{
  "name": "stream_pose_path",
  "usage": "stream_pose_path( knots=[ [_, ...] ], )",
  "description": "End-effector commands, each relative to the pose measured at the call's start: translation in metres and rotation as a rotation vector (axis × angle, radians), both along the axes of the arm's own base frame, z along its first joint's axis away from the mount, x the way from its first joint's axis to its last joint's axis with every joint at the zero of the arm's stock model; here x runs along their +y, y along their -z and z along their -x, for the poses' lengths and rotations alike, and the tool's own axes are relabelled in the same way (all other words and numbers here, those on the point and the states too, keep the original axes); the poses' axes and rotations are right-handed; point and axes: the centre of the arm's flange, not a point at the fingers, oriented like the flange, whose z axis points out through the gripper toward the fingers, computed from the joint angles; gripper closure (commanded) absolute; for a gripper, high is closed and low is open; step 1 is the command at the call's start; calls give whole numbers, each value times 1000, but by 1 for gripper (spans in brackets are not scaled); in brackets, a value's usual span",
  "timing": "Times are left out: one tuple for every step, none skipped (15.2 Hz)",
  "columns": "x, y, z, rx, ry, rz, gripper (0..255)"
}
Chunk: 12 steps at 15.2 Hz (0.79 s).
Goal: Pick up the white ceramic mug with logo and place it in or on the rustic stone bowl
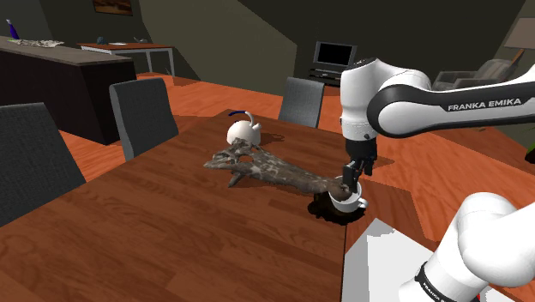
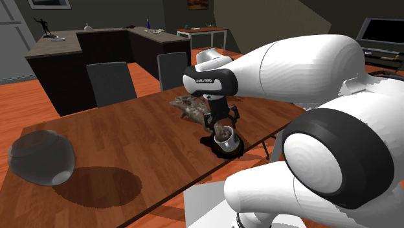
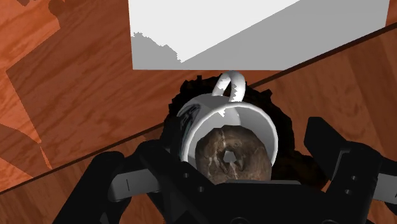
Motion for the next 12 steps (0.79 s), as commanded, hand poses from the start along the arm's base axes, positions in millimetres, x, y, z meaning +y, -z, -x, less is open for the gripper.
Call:
stream_pose_path(
  knots=[
    [3,-13,-3,0,0,0,0],
    [6,-25,-5,0,0,0,0],
    [9,-38,-8,0,0,0,0],
    [11,-48,-10,0,0,0,0],
    [11,-48,-10,0,0,0,0],
    [11,-48,-10,0,0,0,0],
    [11,-48,-10,0,0,0,0],
    [11,-48,-10,0,0,0,0],
    [11,-48,-10,0,0,0,0],
    [11,-48,-10,0,0,0,0],
    [11,-48,-10,0,0,0,0],
    [11,-48,-10,0,0,0,0]
  ],
)
